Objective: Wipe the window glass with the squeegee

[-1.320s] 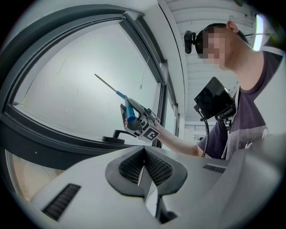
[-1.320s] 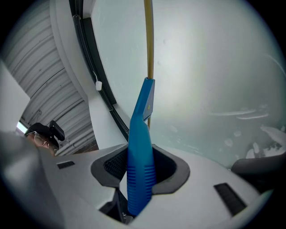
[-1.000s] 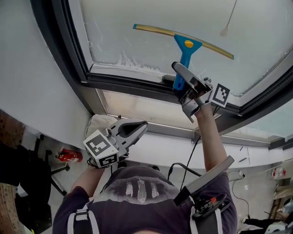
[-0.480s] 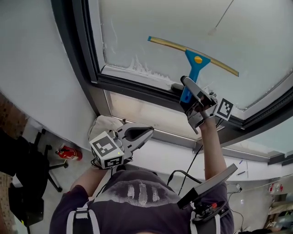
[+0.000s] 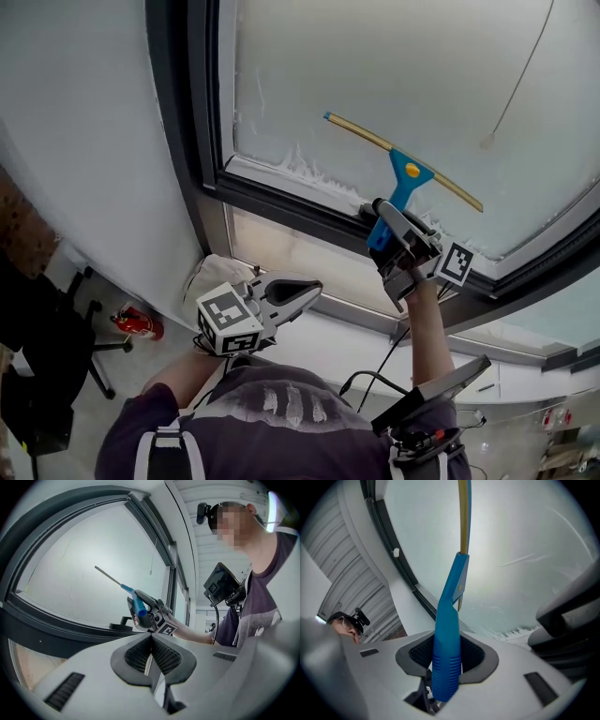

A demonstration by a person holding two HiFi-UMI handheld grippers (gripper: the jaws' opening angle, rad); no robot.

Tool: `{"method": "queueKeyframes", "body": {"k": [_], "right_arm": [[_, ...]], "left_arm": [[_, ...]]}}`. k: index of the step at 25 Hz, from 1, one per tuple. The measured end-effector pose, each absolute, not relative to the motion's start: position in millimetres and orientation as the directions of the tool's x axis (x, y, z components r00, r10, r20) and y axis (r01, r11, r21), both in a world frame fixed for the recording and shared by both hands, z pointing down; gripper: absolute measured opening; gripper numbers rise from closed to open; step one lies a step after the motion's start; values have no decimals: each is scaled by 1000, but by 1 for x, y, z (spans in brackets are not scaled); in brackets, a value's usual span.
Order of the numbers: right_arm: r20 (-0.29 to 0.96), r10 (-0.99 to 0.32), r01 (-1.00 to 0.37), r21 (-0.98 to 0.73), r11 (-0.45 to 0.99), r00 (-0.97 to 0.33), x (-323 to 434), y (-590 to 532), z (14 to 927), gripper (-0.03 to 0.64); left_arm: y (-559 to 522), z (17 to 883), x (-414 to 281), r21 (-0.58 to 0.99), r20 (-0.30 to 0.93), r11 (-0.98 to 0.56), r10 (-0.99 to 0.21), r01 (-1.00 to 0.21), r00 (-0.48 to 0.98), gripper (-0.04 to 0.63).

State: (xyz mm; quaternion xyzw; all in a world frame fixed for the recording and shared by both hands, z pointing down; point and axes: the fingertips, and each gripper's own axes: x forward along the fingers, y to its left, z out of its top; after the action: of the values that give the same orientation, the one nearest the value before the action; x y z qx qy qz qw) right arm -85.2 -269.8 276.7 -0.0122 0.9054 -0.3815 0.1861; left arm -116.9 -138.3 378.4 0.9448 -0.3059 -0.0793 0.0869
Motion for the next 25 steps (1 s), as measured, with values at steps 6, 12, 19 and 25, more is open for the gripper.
{"method": "queueKeyframes", "body": {"k": [6, 12, 19, 25], "right_arm": [[-321, -82, 137, -605, 785, -943, -105, -243, 237, 130], [-308, -11, 161, -526, 835, -951, -136, -228, 202, 130], [-303, 48, 171, -395, 903, -952, -191, -236, 137, 130], [-286, 58, 154, -327, 932, -956, -225, -253, 73, 130]], "left_arm": [[-134, 375, -126, 201, -112, -794, -600, -573, 792, 8], [-128, 371, -143, 191, -127, -786, -613, -587, 780, 8], [-131, 358, -180, 152, -163, -787, -616, -598, 770, 8], [-123, 358, -212, 169, -189, -783, -622, -599, 760, 9]]}}
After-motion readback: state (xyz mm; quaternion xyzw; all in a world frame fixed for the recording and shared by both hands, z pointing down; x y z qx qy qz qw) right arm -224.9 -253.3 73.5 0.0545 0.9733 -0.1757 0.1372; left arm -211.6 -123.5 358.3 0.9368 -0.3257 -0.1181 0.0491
